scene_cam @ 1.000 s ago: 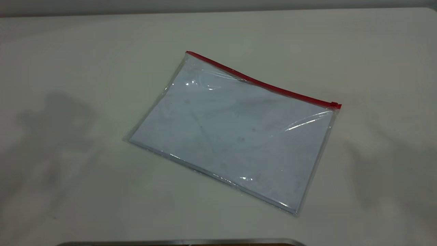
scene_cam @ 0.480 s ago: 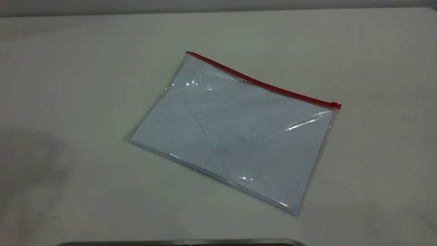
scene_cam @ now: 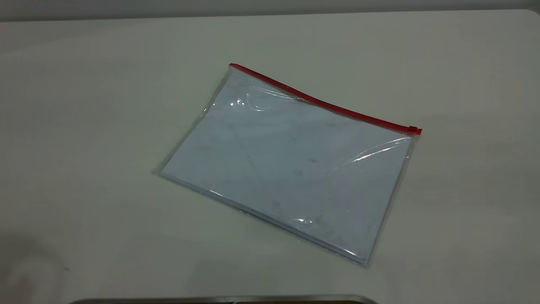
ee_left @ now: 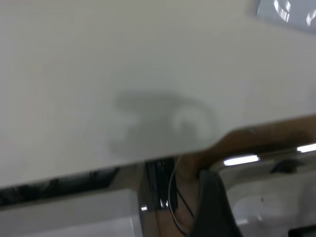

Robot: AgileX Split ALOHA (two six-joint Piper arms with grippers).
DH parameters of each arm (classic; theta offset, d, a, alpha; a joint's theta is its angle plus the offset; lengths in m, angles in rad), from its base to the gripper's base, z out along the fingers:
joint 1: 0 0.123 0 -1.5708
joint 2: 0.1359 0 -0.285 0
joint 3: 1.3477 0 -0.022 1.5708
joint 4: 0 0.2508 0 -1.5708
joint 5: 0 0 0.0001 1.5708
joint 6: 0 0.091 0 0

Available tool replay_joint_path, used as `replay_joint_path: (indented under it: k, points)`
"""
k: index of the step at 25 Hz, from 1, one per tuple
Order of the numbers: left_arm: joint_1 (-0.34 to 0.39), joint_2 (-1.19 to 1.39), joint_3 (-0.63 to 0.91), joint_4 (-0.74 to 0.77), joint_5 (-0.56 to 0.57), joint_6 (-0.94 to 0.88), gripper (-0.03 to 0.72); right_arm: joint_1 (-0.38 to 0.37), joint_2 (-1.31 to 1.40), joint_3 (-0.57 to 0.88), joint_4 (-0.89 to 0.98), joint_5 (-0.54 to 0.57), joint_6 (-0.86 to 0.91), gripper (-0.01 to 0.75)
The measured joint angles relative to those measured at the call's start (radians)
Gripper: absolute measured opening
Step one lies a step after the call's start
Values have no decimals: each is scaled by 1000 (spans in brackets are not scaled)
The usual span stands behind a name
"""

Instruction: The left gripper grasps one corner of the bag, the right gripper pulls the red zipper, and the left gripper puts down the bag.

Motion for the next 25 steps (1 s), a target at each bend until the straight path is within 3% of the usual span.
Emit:
replay_joint_path:
  k: [9,25]
  points:
    - [0,-290,238,-17,0,-1,588,0,-139,37,-69,64,0,580]
    - [0,-687,386,-78,-19,125,588,0,-210,54,-64,70,0,579]
